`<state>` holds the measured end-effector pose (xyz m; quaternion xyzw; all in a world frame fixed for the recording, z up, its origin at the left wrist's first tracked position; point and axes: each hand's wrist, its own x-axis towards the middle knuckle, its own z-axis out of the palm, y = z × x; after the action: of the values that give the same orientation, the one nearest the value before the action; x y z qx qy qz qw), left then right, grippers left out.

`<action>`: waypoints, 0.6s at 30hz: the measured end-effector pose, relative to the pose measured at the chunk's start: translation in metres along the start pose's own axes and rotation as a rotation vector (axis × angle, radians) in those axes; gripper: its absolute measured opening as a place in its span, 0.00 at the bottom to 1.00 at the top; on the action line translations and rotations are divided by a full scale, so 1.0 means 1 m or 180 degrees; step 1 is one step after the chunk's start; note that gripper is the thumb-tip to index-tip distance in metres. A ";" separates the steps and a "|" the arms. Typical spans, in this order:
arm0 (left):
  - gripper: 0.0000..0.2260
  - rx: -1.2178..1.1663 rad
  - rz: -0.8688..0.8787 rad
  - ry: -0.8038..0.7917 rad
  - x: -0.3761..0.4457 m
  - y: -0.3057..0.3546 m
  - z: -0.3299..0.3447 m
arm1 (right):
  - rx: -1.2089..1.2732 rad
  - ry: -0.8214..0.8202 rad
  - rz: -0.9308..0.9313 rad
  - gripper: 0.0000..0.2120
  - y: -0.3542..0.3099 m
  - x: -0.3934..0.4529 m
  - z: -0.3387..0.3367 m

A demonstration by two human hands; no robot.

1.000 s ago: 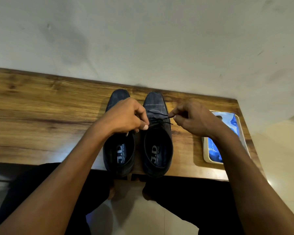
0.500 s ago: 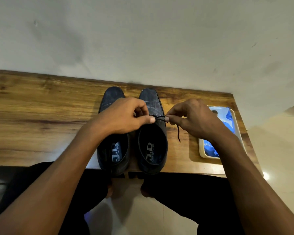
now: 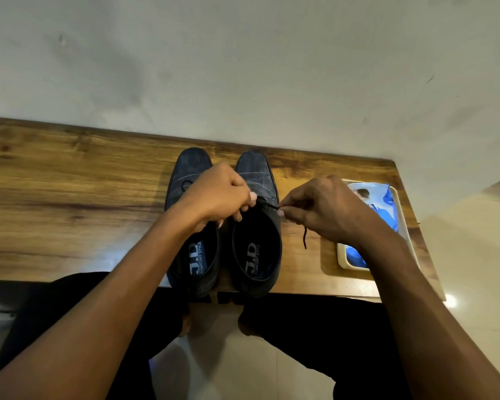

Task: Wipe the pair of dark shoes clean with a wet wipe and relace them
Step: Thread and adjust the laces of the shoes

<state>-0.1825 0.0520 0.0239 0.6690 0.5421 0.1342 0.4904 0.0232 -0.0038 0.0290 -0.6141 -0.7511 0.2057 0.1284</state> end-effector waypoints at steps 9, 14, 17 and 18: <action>0.06 -0.1526 -0.0688 -0.0344 0.002 0.005 0.010 | -0.0451 -0.0027 -0.0339 0.16 -0.021 0.000 0.017; 0.07 -0.1295 -0.0443 -0.0290 0.002 0.002 0.013 | -0.0103 0.0238 -0.0235 0.14 -0.023 0.002 0.017; 0.09 -0.0851 -0.0136 -0.0315 0.001 0.001 0.010 | 0.0151 0.0464 -0.0068 0.12 -0.014 0.005 0.013; 0.09 -0.0682 -0.0031 -0.0294 0.000 0.001 0.010 | 0.0158 0.0525 -0.0036 0.12 -0.012 0.006 0.012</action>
<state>-0.1749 0.0473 0.0204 0.6155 0.5048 0.1581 0.5842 0.0062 -0.0019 0.0237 -0.6213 -0.7361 0.1723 0.2061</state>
